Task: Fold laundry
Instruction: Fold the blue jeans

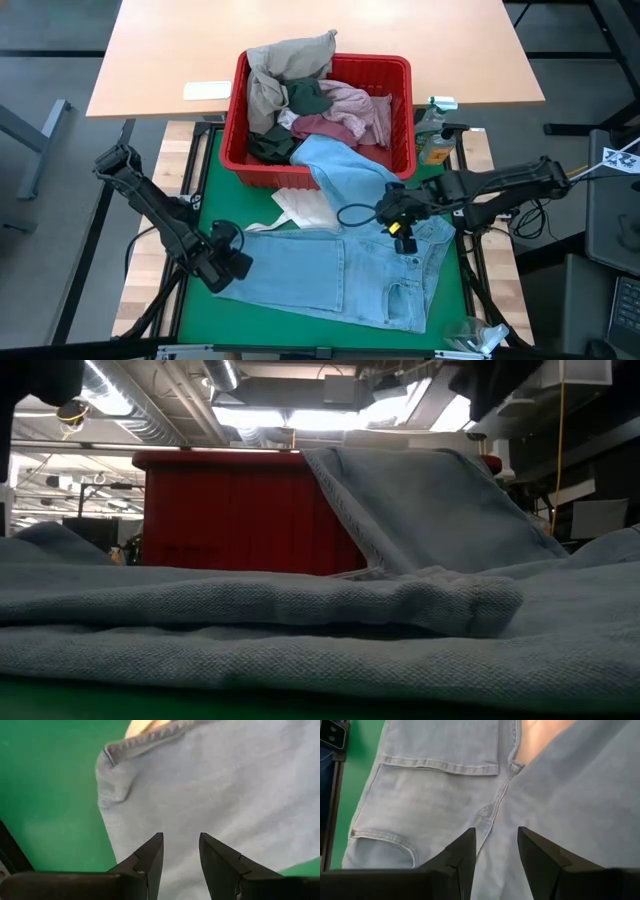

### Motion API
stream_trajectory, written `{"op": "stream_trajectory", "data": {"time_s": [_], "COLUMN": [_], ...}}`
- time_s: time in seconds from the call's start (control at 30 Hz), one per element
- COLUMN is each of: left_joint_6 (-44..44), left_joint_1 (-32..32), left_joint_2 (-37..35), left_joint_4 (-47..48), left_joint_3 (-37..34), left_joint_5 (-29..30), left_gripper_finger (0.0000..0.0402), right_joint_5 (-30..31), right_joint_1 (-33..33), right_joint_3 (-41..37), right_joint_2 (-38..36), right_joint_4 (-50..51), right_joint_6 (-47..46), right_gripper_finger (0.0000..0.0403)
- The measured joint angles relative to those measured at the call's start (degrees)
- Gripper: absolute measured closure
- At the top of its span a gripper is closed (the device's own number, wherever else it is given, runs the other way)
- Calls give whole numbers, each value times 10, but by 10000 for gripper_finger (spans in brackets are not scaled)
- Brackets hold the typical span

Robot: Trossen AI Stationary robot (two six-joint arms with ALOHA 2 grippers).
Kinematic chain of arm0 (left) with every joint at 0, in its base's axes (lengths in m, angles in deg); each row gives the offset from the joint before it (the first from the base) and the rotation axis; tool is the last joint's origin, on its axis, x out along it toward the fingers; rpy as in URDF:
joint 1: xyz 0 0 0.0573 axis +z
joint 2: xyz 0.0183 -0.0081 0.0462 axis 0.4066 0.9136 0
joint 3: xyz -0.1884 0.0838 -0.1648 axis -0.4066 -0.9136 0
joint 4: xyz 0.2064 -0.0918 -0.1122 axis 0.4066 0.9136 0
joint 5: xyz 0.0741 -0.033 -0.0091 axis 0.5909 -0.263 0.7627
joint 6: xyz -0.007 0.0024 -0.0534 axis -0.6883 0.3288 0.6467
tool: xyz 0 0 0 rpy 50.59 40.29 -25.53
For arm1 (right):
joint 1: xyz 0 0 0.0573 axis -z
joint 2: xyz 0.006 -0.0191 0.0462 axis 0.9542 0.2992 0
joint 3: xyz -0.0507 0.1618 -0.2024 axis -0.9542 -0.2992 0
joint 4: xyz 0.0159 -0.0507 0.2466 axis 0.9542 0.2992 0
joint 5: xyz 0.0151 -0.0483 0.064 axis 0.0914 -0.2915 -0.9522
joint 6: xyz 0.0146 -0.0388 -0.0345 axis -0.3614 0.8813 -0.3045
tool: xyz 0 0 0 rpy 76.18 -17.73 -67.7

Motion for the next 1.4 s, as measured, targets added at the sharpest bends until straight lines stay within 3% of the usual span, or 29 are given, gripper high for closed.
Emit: {"op": "stream_trajectory", "data": {"time_s": [0.2,0.37,0.77,0.97,1.13,1.4], "left_joint_6": [17,20,20,-19,-81,-75], "left_joint_1": [28,59,112,131,146,124], "left_joint_2": [1,7,7,2,-16,-22], "left_joint_4": [0,-2,-29,-29,-16,-26], "left_joint_3": [-22,-57,-155,-142,-105,-96], "left_joint_5": [62,26,26,17,-38,-197], "left_gripper_finger": [282,282,282,285,301,314], "right_joint_5": [1,1,1,1,2,3], "right_joint_1": [0,0,0,0,0,0], "right_joint_3": [-40,-64,-82,-82,-82,-82], "right_joint_2": [-8,-8,-8,-8,-8,-8], "right_joint_4": [-26,-27,-58,-58,-63,-64], "right_joint_6": [-3,-3,-3,-3,-3,-2], "right_gripper_finger": [258,258,258,258,258,258]}}
